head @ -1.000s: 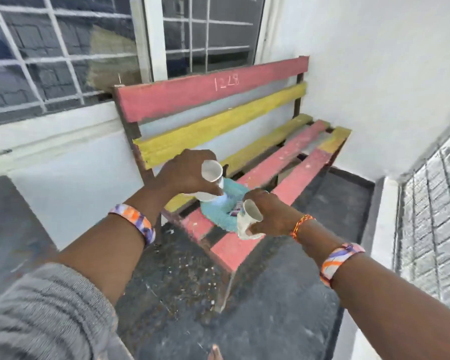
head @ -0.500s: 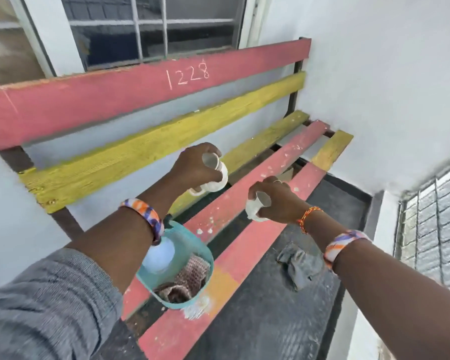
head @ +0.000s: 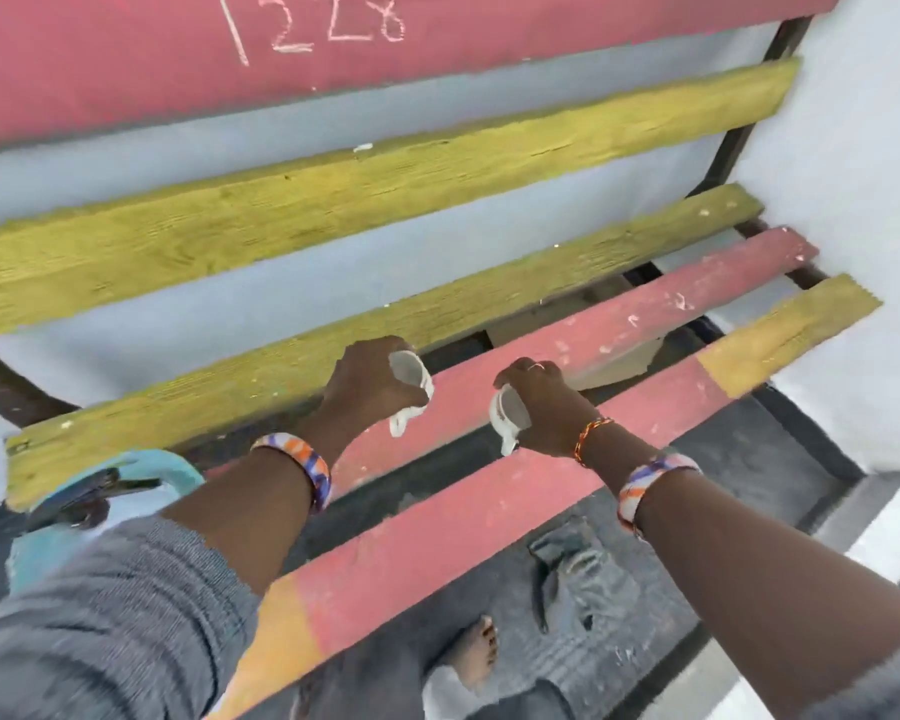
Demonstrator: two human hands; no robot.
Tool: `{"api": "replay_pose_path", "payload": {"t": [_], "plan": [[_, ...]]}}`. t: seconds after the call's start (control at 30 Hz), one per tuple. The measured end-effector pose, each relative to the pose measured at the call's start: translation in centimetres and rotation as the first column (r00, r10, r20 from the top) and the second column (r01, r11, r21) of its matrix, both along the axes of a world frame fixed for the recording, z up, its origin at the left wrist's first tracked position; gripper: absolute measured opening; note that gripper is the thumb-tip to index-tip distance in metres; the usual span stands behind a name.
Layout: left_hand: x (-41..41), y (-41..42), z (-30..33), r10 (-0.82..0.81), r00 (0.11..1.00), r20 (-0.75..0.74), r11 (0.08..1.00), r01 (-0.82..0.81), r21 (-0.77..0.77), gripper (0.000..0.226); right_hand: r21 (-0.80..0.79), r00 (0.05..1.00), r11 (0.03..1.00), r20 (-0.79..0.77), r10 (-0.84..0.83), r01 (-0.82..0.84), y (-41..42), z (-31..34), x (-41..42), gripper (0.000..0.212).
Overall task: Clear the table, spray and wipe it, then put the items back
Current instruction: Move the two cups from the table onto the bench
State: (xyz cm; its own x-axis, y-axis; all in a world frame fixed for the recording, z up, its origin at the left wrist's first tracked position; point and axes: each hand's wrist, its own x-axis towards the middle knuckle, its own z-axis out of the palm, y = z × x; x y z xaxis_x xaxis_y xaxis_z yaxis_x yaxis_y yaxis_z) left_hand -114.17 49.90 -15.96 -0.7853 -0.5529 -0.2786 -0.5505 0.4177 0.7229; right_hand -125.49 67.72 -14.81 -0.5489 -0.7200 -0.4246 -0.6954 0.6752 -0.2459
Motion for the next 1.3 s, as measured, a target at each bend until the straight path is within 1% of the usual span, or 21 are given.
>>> {"api": "replay_pose_path", "payload": {"t": [0.07, 0.23, 0.33, 0.4, 0.47, 0.53, 0.63, 0.73, 0.93, 1.1, 1.13, 1.2, 1.27, 1.3], "plan": [[-1.3, 1.0, -1.7, 0.021, 0.997, 0.077, 1.000, -0.020, -0.021, 0.046, -0.009, 1.000, 1.000, 0.013, 0.016, -0.016, 0.3, -1.1, -2.3, 0.066], [-4.0, 1.7, -5.3, 0.057, 0.973, 0.226, 0.996, -0.038, -0.086, 0.054, 0.009, 0.996, 0.998, 0.066, 0.054, -0.054, -0.6, -4.5, -6.3, 0.059], [-5.9, 1.6, -7.2, 0.088, 0.961, 0.264, 0.993, -0.064, -0.095, 0.053, 0.023, 0.990, 0.992, 0.072, 0.124, -0.126, -1.8, -6.9, -8.0, 0.059], [-7.0, 1.5, -8.4, 0.100, 0.944, 0.313, 0.993, -0.074, -0.093, 0.056, 0.065, 0.974, 0.973, 0.076, 0.215, -0.220, -3.0, -8.3, -8.9, 0.061], [-7.5, 1.5, -9.3, 0.085, 0.926, 0.367, 0.994, -0.052, -0.100, 0.061, 0.112, 0.948, 0.942, 0.070, 0.309, -0.316, -4.3, -9.3, -9.6, 0.064], [-7.8, 1.5, -10.2, 0.063, 0.915, 0.397, 0.994, -0.023, -0.103, 0.064, 0.154, 0.926, 0.914, 0.087, 0.367, -0.376, -5.7, -10.2, -10.3, 0.065], [-8.5, 1.1, -10.9, 0.040, 0.884, 0.465, 0.996, 0.000, -0.086, 0.070, 0.199, 0.910, 0.890, 0.154, 0.384, -0.409, -7.2, -11.3, -10.8, 0.065], [-9.5, 0.6, -11.1, 0.009, 0.842, 0.539, 0.998, 0.029, -0.061, 0.075, 0.188, 0.914, 0.896, 0.144, 0.379, -0.402, -7.3, -11.9, -10.8, 0.062], [-10.3, 0.8, -11.0, -0.039, 0.796, 0.604, 0.989, 0.117, -0.091, 0.080, 0.144, 0.918, 0.909, 0.138, 0.372, -0.390, -6.7, -12.0, -10.7, 0.062], [-10.0, 1.2, -10.3, -0.050, 0.783, 0.620, 0.984, 0.145, -0.103, 0.083, 0.146, 0.927, 0.919, 0.137, 0.348, -0.367, -6.5, -12.1, -10.4, 0.069], [-9.9, 1.2, -10.1, -0.047, 0.783, 0.620, 0.984, 0.143, -0.106, 0.084, 0.155, 0.929, 0.918, 0.128, 0.348, -0.366, -6.5, -12.1, -10.3, 0.073], [-9.3, 1.2, -9.3, -0.033, 0.793, 0.609, 0.979, 0.147, -0.139, 0.084, 0.200, 0.919, 0.898, 0.101, 0.380, -0.393, -6.3, -11.9, -10.1, 0.086], [-8.4, 1.3, -8.3, -0.024, 0.816, 0.578, 0.963, 0.174, -0.207, 0.079, 0.244, 0.916, 0.884, 0.056, 0.397, -0.398, -6.0, -11.3, -9.7, 0.098], [-7.5, 1.5, -7.7, -0.020, 0.835, 0.550, 0.952, 0.184, -0.245, 0.074, 0.258, 0.919, 0.886, 0.026, 0.393, -0.386, -5.7, -10.9, -9.4, 0.100]]}}
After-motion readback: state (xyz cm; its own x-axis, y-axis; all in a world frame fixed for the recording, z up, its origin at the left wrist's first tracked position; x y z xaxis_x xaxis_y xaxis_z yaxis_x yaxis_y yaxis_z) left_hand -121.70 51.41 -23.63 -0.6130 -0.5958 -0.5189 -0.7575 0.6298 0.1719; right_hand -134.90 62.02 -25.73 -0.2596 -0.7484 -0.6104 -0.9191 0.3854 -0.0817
